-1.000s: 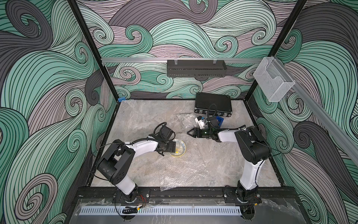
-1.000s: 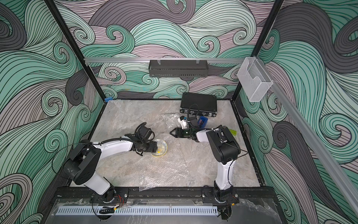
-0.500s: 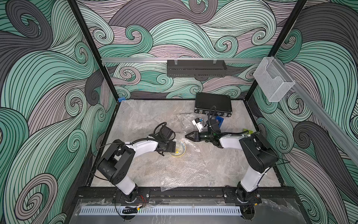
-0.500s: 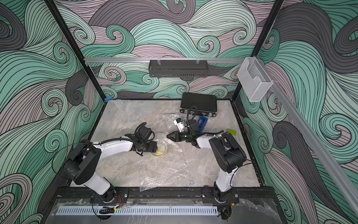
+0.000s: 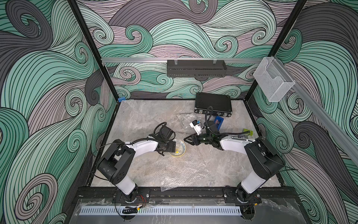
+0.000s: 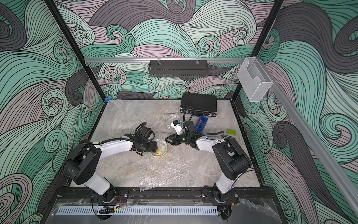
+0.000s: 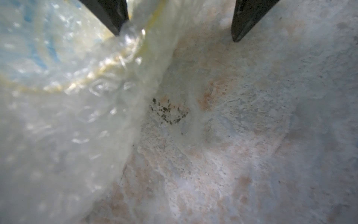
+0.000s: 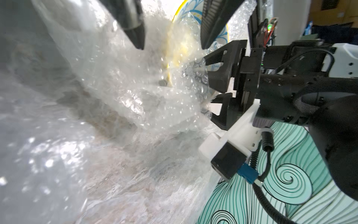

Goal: Wrap bowls in bubble wrap
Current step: Wrap the bowl in bubble wrap.

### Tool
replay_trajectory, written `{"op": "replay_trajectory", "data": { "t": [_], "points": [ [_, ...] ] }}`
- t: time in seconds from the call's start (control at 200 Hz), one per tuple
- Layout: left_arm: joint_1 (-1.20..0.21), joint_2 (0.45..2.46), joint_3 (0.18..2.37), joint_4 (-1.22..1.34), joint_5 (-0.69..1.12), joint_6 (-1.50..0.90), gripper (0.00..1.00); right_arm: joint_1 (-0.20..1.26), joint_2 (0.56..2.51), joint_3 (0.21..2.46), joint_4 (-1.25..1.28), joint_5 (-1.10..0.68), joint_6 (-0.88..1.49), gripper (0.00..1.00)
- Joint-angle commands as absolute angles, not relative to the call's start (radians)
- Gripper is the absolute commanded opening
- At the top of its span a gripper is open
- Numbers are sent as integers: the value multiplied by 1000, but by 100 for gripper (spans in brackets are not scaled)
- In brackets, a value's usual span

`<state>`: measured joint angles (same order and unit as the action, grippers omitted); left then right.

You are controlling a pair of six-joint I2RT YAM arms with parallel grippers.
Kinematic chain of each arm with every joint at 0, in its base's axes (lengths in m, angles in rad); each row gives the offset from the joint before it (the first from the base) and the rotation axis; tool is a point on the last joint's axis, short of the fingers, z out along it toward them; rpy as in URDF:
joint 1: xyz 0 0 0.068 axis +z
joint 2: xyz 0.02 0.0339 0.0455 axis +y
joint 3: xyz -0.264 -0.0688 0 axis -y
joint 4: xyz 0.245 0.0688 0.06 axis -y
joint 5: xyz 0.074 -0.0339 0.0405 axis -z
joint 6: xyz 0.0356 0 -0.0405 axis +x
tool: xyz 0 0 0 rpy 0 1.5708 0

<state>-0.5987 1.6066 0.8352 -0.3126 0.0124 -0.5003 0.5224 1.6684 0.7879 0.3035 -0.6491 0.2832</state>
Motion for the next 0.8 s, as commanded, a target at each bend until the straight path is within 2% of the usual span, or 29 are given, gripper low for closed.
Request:
{"op": "replay_trajectory", "data": {
  "t": [0.0, 0.125, 0.34, 0.47, 0.625, 0.791],
  "points": [
    [-600, 1619, 839, -316, 25, -502, 80, 521, 1663, 828, 238, -531, 189, 58],
    [-600, 1617, 838, -319, 25, -502, 80, 514, 1687, 886, 160, -495, 149, 59],
    [-600, 1613, 838, -320, 21, -501, 80, 506, 1636, 847, 204, -474, 115, 65],
    [-600, 1615, 839, -319, 25, -500, 80, 498, 1679, 884, 131, -485, 79, 63],
    [-600, 1622, 840, -318, 27, -500, 79, 498, 1699, 897, 130, -486, 89, 46],
    [-600, 1628, 844, -318, 28, -504, 78, 499, 1648, 886, 132, -484, 124, 14]
  ]
}}
